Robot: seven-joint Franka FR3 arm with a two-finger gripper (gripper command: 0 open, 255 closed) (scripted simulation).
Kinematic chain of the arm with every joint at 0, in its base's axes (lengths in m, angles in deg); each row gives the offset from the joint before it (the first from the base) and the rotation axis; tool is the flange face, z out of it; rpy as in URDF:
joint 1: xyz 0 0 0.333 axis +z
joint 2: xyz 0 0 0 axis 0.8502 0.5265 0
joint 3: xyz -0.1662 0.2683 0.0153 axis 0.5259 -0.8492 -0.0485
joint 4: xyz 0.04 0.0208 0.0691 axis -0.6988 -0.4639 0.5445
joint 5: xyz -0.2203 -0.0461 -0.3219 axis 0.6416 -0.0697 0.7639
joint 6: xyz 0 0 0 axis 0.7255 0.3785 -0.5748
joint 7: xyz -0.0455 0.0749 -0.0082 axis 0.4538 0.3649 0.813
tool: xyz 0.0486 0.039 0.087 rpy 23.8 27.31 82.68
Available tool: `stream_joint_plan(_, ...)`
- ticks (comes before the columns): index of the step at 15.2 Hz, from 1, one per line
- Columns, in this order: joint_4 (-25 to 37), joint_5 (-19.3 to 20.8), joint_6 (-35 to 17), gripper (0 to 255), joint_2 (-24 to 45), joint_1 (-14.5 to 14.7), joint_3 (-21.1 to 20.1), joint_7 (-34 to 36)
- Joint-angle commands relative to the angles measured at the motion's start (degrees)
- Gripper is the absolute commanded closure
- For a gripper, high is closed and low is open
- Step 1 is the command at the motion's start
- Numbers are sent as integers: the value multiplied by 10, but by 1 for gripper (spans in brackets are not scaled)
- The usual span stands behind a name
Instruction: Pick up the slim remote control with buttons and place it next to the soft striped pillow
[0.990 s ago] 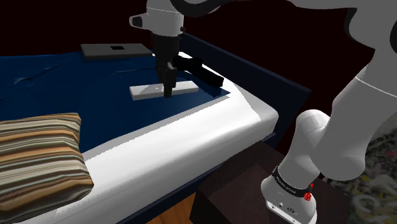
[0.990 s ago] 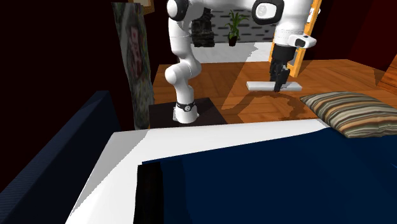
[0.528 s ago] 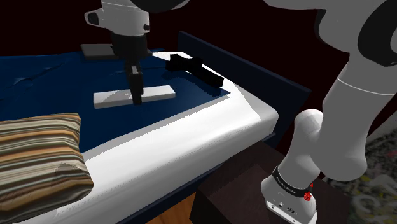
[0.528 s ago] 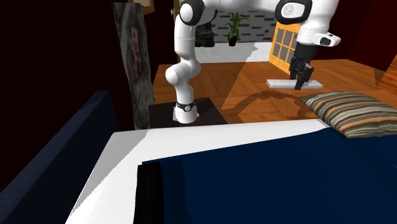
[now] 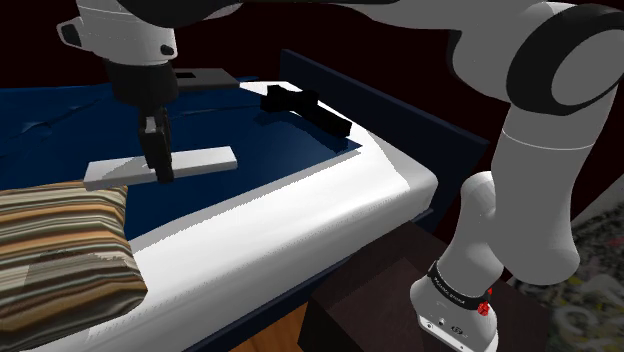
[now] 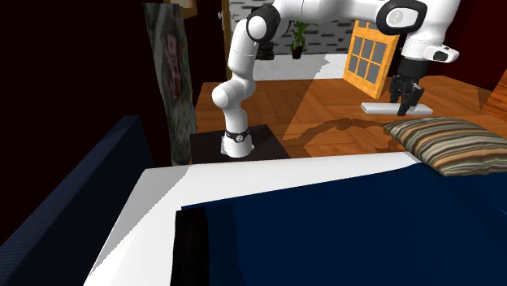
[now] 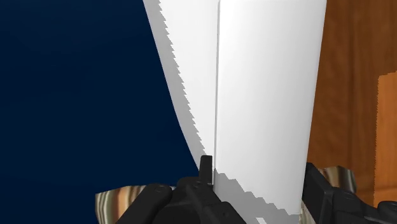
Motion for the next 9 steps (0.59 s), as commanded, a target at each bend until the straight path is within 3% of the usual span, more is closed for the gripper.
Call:
stream_joint_plan(1,-11,0,-14,255,2,1,0,1)
stream_joint_plan(9,-74,0,-76,255,2,0,0,1)
